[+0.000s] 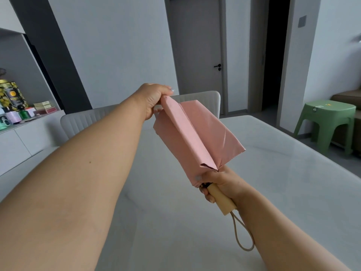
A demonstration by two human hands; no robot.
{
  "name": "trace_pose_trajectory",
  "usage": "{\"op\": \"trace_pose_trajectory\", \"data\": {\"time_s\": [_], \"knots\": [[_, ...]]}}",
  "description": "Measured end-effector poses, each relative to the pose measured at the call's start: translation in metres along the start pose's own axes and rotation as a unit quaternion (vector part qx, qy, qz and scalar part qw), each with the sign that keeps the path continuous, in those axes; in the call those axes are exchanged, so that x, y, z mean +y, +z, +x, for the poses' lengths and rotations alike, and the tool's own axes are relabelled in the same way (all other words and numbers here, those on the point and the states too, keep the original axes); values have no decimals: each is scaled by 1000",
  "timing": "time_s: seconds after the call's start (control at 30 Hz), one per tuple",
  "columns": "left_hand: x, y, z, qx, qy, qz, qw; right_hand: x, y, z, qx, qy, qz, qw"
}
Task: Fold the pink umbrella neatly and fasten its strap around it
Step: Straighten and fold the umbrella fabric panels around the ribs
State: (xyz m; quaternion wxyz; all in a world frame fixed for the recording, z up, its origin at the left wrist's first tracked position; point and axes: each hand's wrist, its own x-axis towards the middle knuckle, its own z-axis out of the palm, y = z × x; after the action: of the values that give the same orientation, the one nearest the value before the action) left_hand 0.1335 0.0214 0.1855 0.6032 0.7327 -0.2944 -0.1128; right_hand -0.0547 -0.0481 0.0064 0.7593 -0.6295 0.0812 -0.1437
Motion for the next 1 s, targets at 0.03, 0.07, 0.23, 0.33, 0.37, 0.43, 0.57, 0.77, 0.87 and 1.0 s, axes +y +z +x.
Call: {"op": "trace_pose_trajectory", "data": {"time_s": [0.03, 0.07, 0.23, 0.33, 0.37, 0.43, 0.57, 0.77, 0.87, 1.0], "knots": [[0, 1, -1, 10, 5, 26, 1000, 0, 0, 0, 1, 0, 2, 1000], [2, 2, -4, 17, 11, 63, 998, 0, 0, 0, 3, 1, 3, 1000], [6, 13, -15, -17, 38, 232, 972, 1, -1, 1, 22, 13, 2, 1000], [2, 19, -21, -51, 27, 276, 959, 2, -2, 1, 29, 12, 4, 999], [-1, 20, -21, -53, 29, 274, 960, 2, -2, 1, 32, 11, 6, 999], [-11, 21, -20, -45, 36, 241, 969, 2, -2, 2, 36, 7, 9, 999], [-28, 19, -19, -28, 26, 143, 989, 1, -5, 3, 33, -2, 27, 999], [-53, 17, -17, -9, 34, 51, 998, 0, -5, 2, 1, -24, 60, 998], [-63, 16, -16, -12, 37, 28, 999, 0, -5, 3, -14, -30, 72, 997], [-70, 15, -14, -8, 70, 62, 996, 1, -4, 4, -41, -48, 111, 992]]}}
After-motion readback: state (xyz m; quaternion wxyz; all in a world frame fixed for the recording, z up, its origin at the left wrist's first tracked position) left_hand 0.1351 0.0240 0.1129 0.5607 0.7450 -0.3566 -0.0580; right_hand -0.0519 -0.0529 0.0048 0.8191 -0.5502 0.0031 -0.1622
